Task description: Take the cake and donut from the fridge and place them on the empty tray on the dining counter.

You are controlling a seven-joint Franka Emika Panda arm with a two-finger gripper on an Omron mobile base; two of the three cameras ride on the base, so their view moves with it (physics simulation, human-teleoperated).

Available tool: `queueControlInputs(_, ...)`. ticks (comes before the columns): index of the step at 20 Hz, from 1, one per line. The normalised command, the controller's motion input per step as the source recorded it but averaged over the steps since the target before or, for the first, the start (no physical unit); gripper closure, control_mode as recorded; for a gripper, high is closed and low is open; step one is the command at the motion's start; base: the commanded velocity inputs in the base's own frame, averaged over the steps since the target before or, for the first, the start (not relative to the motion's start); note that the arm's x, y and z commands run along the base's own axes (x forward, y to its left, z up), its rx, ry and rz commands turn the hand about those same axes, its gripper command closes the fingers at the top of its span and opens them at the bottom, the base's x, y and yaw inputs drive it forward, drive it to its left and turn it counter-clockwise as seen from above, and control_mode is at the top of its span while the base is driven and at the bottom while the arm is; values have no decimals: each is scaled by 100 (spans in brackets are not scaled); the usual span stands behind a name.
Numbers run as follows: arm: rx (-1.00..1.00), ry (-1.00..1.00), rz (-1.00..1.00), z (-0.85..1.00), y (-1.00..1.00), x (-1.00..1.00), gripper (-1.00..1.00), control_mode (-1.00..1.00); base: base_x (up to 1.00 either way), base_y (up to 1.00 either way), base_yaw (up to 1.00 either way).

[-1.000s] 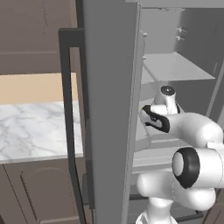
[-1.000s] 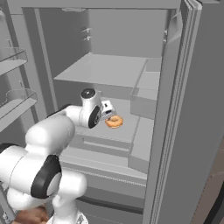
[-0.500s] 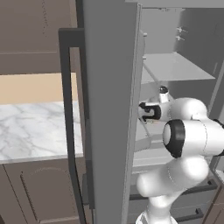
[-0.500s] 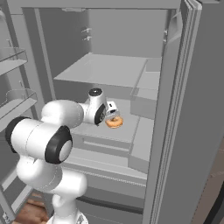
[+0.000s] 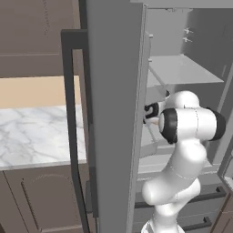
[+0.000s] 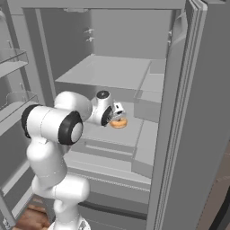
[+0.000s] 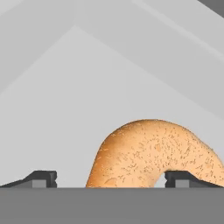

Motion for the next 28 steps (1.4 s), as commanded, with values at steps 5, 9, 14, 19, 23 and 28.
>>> queueControlInputs(5, 0, 8, 0, -72, -4, 9, 100, -100, 0, 0, 0)
queueControlInputs(9, 0, 5, 0, -56, -8, 0, 100, -100, 0, 0, 0)
queueControlInputs(14, 0, 0, 0, -34, 0, -11, 100, -100, 0, 0, 0)
queueControlInputs(19, 0, -1, 0, -21, -20, -87, 100, -100, 0, 0, 0)
queueControlInputs(23, 0, -12, 0, -52, -22, -99, 100, -100, 0, 0, 0)
queueControlInputs(28, 0, -1, 4, 9, -2, -94, 100, -100, 0, 0, 0)
